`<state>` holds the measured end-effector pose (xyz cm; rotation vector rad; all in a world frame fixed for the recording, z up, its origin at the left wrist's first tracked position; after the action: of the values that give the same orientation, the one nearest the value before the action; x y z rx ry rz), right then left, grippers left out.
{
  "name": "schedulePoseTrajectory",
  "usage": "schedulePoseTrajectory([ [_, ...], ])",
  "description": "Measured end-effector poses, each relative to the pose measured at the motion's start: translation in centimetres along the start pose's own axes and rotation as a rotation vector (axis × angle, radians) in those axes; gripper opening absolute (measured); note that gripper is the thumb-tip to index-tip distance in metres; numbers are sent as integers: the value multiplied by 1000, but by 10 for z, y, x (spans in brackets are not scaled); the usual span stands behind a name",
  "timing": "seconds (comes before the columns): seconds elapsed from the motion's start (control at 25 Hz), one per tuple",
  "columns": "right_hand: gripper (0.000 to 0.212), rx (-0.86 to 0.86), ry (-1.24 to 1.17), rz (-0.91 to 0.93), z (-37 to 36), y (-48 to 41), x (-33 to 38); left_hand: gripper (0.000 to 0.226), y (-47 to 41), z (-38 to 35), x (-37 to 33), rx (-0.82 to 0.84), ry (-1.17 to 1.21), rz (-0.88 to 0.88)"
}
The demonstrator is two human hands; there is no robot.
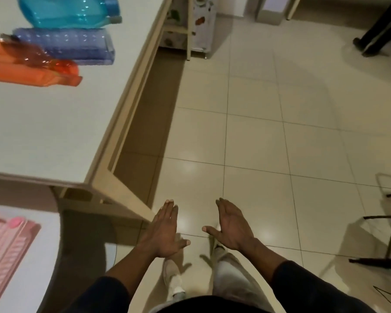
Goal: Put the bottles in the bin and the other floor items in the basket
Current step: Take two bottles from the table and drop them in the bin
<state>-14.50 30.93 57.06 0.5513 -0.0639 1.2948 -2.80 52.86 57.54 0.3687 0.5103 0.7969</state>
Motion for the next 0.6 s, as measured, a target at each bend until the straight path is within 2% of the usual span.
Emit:
schedulePoseTrajectory([
  [0.16,110,-14,14,15,23,-37,-43,126,-51,17,-14,-28,-25,8],
  [0.4,113,-16,78,145,107,-129,-130,128,-141,71,-53,-133,-21,151],
  [0.6,112,-106,57,237,199,-209,-168,129,-208,145,-91,-341,-13,210],
])
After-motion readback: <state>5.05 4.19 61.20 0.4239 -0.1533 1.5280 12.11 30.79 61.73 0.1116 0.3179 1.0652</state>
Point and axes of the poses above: each hand's wrist, its own y-axis away from the middle knuckle, its own z-axis out of the back of the hand, x = y × z, the point moved 1 cm from there along -y, towards the middle knuckle, and after that the axes turned 4 degrees about z, right-handed, at the moved point
